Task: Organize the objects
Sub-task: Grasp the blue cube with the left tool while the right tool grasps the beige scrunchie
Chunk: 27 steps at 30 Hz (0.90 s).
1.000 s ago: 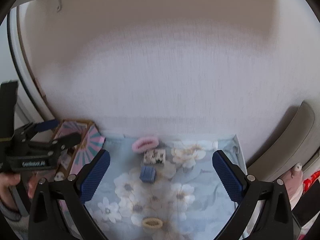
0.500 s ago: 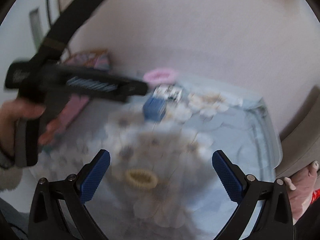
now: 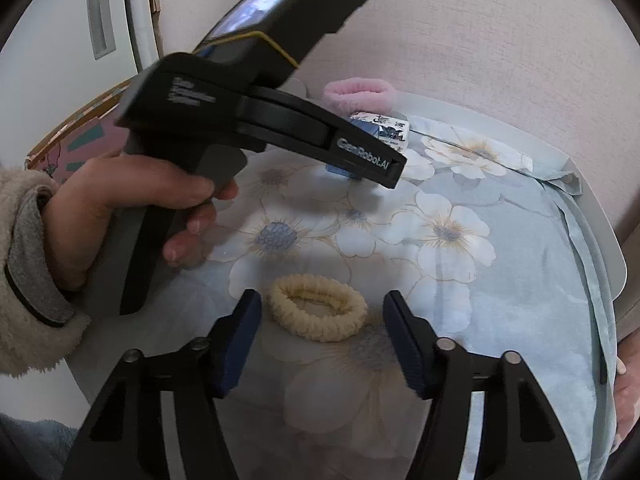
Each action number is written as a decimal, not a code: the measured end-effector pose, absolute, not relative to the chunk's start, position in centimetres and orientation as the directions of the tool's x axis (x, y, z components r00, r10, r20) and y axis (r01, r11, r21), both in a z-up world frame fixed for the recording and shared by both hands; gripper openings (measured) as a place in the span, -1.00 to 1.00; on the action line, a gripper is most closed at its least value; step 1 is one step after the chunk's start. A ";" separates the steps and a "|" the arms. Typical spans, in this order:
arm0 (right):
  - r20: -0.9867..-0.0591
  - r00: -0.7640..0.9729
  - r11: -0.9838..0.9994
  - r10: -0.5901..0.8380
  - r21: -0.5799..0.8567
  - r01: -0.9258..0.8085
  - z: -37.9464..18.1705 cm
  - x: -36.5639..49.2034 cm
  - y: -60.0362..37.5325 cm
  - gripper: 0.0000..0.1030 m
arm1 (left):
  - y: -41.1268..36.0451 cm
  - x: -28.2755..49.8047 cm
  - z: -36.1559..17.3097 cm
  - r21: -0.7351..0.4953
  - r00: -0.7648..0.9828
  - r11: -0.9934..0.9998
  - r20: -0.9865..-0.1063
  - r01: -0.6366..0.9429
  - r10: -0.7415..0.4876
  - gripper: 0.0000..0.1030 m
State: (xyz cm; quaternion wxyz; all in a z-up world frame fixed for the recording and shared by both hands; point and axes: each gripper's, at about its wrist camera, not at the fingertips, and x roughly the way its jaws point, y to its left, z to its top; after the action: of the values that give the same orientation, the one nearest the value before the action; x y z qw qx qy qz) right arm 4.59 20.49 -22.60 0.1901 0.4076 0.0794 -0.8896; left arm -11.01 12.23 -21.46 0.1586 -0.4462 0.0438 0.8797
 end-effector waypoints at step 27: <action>-0.715 -0.653 -0.950 -0.249 0.051 0.307 -16.7 3.5 23.0 -0.46 | 10.7 -9.6 -16.2 -0.060 -0.593 -0.955 -0.772 -0.291 0.229 -0.23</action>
State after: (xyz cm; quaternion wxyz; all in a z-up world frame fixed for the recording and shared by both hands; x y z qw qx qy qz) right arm 3.54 23.00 -16.71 0.1531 0.3876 0.0371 -0.9083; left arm -9.59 10.73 -16.25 0.1459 -0.4270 0.0362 0.8917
